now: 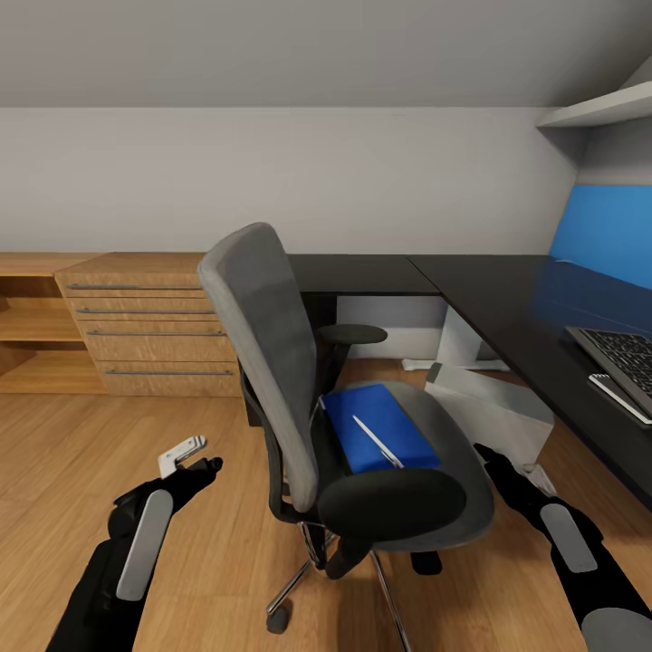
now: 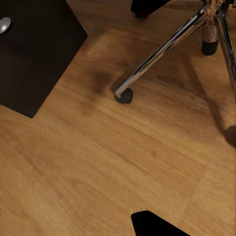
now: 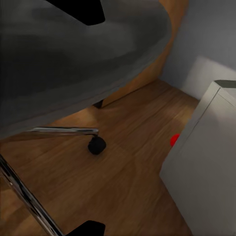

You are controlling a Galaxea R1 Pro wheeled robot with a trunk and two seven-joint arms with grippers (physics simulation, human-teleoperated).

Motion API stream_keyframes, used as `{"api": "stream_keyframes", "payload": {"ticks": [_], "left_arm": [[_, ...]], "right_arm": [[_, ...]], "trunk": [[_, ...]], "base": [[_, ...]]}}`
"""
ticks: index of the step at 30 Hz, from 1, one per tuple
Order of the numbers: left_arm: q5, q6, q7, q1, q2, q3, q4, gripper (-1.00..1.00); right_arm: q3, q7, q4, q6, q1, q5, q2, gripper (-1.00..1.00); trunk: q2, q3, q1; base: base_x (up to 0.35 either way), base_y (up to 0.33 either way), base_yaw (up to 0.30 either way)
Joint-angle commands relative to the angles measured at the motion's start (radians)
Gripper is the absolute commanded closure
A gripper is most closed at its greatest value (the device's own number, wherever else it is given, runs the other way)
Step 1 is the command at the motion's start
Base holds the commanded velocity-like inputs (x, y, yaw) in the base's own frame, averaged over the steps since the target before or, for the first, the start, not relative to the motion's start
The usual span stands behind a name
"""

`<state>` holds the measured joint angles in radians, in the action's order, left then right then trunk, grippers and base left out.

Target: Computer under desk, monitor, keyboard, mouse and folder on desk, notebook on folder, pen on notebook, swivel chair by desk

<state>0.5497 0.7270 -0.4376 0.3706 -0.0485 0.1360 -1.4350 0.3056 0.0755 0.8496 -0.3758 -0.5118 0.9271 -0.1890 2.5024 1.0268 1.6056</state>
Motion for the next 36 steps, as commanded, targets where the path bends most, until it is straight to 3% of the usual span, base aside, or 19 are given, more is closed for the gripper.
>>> {"api": "stream_keyframes", "payload": {"ticks": [1, 6, 8, 9, 13, 32, 34, 36], "left_arm": [[0.011, 0.003, -0.008, 0.001, 0.0, 0.008, -0.001, -1.0], [0.014, 0.005, -0.006, 0.001, 0.0, 0.086, -0.002, -1.0], [0.015, 0.006, -0.004, 0.001, -0.001, 0.147, -0.002, -1.0], [0.017, 0.007, -0.002, 0.001, -0.002, 0.23, -0.012, -1.0], [0.018, 0.008, -0.002, 0.001, -0.004, 0.257, -0.037, -1.0], [0.017, 0.006, -0.006, 0.001, -0.005, 0.259, -0.039, -1.0], [0.017, 0.006, -0.005, 0.001, -0.006, 0.251, -0.028, -1.0], [0.016, 0.005, -0.005, 0.001, -0.006, 0.221, -0.013, -1.0]], "right_arm": [[0.003, 0.003, 0.0, -0.006, -0.001, 0.003, 0.0, -1.0], [0.004, 0.003, 0.0, -0.006, -0.001, 0.003, 0.0, -1.0], [0.003, 0.003, 0.0, -0.006, -0.001, 0.003, 0.001, -1.0], [0.003, 0.003, 0.0, -0.006, -0.001, 0.003, 0.002, -1.0], [0.002, 0.003, 0.001, -0.006, -0.001, 0.003, 0.002, -1.0], [-0.008, -0.001, 0.001, -0.002, -0.001, -0.002, 0.006, -1.0], [-0.008, -0.001, 0.001, -0.002, -0.001, -0.002, 0.006, -1.0], [-0.008, -0.001, 0.002, -0.002, -0.001, -0.002, 0.006, -1.0]], "trunk": [[0.0, 0.001, 0.0], [0.0, 0.001, 0.0], [0.0, 0.001, 0.0], [0.0, 0.0, 0.0], [0.0, -0.003, 0.0], [0.0, -0.012, 0.0], [0.0, -0.013, 0.0], [0.0, -0.014, 0.0]], "base": [[0.0, 0.0, 0.0], [0.0, 0.0, 0.0], [0.0, 0.0, 0.027], [0.0, 0.0, 0.135], [0.0, 0.0, 0.163], [0.0, 0.0, 0.232], [0.0, 0.0, 0.256], [0.0, 0.0, 0.256]]}}
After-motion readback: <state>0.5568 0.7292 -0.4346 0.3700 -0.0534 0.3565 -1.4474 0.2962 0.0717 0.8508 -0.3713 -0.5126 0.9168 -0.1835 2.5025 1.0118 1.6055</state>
